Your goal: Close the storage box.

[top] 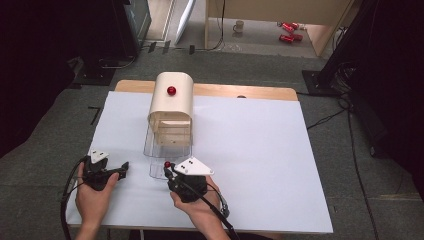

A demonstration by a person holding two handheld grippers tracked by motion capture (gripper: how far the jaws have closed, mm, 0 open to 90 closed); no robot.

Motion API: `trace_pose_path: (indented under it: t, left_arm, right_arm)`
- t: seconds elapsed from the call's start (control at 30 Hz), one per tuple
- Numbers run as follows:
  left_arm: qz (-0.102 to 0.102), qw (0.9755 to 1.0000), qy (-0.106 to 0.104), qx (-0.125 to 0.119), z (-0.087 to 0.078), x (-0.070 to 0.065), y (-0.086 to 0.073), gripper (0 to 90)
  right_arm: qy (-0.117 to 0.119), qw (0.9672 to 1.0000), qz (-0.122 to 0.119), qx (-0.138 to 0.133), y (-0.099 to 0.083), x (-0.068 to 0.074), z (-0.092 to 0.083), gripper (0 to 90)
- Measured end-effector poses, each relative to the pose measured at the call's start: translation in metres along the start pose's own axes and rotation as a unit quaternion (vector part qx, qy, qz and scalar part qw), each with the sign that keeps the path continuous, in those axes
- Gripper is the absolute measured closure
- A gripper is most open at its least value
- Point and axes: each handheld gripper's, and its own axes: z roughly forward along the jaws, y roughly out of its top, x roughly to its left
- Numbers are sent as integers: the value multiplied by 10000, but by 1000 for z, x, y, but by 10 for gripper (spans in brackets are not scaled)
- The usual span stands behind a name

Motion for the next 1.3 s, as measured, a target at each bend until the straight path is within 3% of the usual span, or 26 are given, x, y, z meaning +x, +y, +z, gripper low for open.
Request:
trace_pose_path:
  t: [0.9, 1.3]
  left_arm:
    - [-9, 10000, -9, 8, 0, 0, 0, 144]
    - [-17, 10000, -10, 0, 0, 0, 0, 144]
  right_arm:
    - [-93, 9998, 130, 124, 34, -37, 42, 765]
    - [-156, 9997, 157, 122, 43, -47, 53, 762]
